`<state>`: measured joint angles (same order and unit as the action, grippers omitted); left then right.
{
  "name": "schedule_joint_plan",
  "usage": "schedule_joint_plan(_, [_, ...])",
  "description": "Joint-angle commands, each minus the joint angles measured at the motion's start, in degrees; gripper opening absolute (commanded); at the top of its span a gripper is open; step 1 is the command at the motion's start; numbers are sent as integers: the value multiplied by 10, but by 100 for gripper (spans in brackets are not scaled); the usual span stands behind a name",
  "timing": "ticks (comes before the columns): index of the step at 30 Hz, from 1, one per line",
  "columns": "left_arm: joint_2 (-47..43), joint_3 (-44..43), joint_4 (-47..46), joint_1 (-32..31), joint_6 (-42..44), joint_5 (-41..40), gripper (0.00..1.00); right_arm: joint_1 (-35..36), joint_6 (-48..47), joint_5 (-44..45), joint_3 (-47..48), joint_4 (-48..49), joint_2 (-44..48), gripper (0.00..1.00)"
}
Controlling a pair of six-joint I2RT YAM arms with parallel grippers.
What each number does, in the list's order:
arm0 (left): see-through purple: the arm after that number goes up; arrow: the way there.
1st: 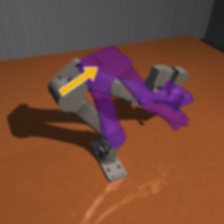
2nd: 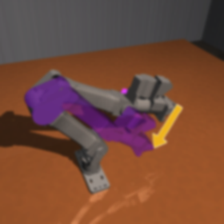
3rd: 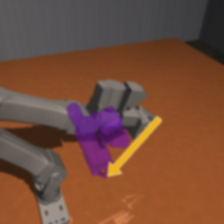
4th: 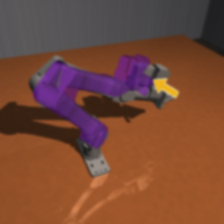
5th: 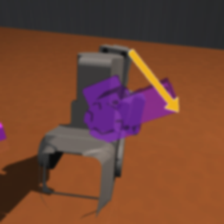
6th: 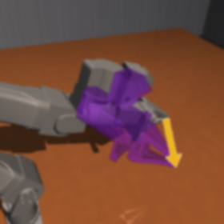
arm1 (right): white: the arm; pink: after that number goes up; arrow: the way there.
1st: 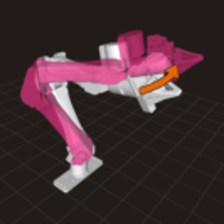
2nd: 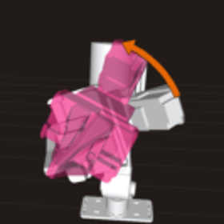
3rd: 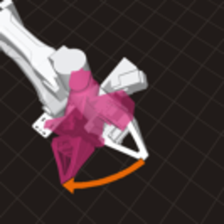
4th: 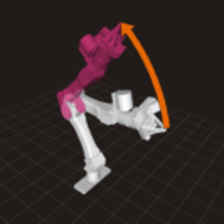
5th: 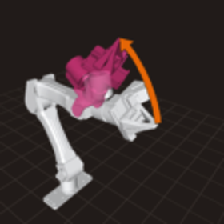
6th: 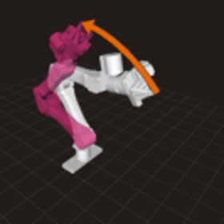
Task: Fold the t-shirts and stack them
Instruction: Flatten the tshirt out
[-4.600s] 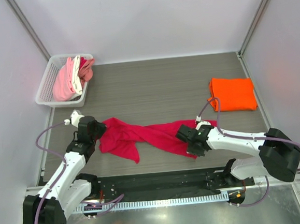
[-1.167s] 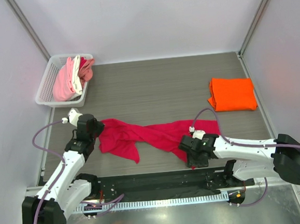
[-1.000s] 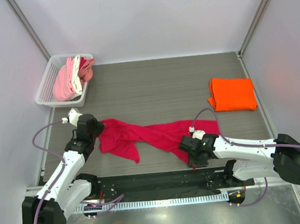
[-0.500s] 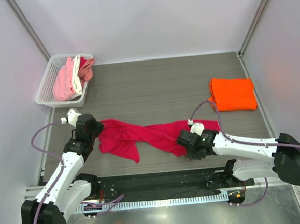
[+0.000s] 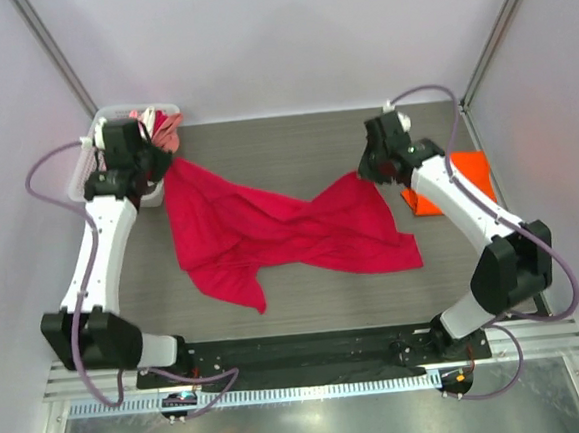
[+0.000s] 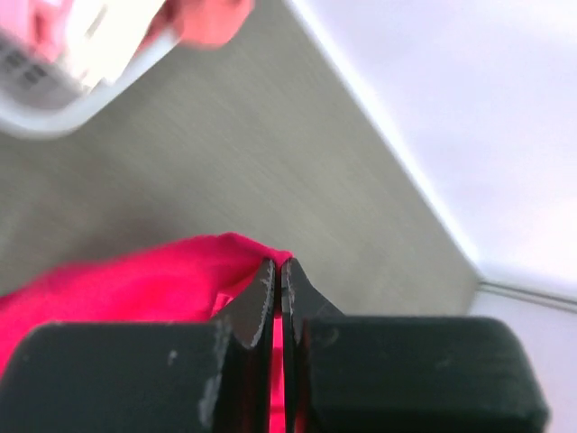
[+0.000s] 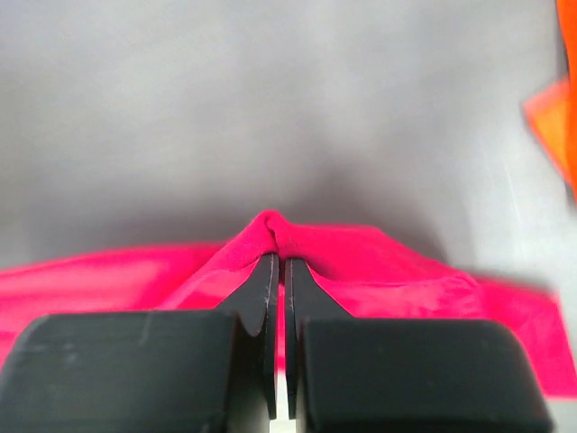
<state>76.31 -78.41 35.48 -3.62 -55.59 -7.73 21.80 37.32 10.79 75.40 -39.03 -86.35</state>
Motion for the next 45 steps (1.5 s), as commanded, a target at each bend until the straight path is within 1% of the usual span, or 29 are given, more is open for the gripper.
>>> schedule_joint_plan(1, [54,-154,71,34,33,108,0,-32,-56,-67,128,3,-32,1])
schedule_joint_plan(2, [76,-239,98,55,39,126,0,-40,-60,-88,150,-2,-36,1])
schedule_joint_plan(4, [82,-305,134,58,54,150,0,-42,-77,-101,201,-11,-26,1])
schedule_joint_plan(5, [75,-360,143,59,59,157,0,-42,-80,-101,214,-21,-17,1])
schedule_joint_plan(7, [54,-395,165,60,72,168,0,-42,-83,-119,231,-25,27,1])
schedule_joint_plan(8, [26,-414,169,60,75,177,0,-43,-87,-125,230,-29,45,1])
schedule_joint_plan(11, [-40,-409,170,60,74,197,0,-42,-81,-156,216,-31,143,1])
schedule_joint_plan(12, [-91,-395,169,60,73,198,0,-43,-78,-173,201,-32,170,1])
schedule_joint_plan(13, [-114,-387,166,60,72,198,0,-42,-74,-179,194,-33,224,1])
schedule_joint_plan(14, [-143,-377,165,60,72,197,0,-42,-71,-183,187,-37,249,1])
schedule_joint_plan(16, [-206,-373,186,60,77,169,0,-42,-53,-190,172,-62,319,1])
schedule_joint_plan(19, [-256,-383,215,61,81,151,0,-42,-44,-189,181,-96,369,1])
schedule_joint_plan(23, [-266,-380,215,57,68,141,0,-42,-38,-171,216,-134,405,1])
schedule_joint_plan(27, [-216,-380,188,57,50,154,0,-42,-48,-125,231,-147,376,1])
schedule_joint_plan(29, [-174,-362,147,58,42,175,0,-42,-58,-111,222,-144,356,1])
schedule_joint_plan(30, [-155,-355,132,57,38,183,0,-42,-59,-71,209,-135,342,1])
schedule_joint_plan(32, [-122,-343,90,58,24,189,0,-42,-59,-43,194,-123,303,1])
schedule_joint_plan(33, [-82,-330,75,57,21,191,0,-42,-58,-24,187,-106,287,1])
schedule_joint_plan(35, [-34,-334,40,58,10,192,0,-43,-58,-20,193,-82,229,1])
schedule_joint_plan(36, [15,-353,30,58,7,192,0,-43,-60,-22,216,-78,206,1])
schedule_joint_plan(37, [48,-378,27,58,6,195,0,-44,-61,-29,231,-75,151,1])
schedule_joint_plan(38, [78,-404,30,58,10,196,0,-47,-63,-37,250,-69,125,1])
schedule_joint_plan(39, [105,-434,38,59,12,196,0,-51,-63,-47,296,-68,95,1])
schedule_joint_plan(40, [165,-519,59,61,17,189,0,-64,-63,-73,324,-67,68,1])
schedule_joint_plan(41, [192,-565,70,62,32,179,0,-76,-59,-88,384,-69,15,1])
schedule_joint_plan(42, [222,-620,78,65,34,164,0,-88,-50,-100,416,-69,-8,1])
schedule_joint_plan(43, [262,-695,77,79,30,163,0,-102,-43,-136,447,-69,-29,1])
schedule_joint_plan(44, [277,-719,64,91,17,171,0,-131,-36,-182,514,-69,-76,1])
schedule_joint_plan(45, [284,-723,40,105,-31,186,0,-145,-28,-204,546,-69,-96,1])
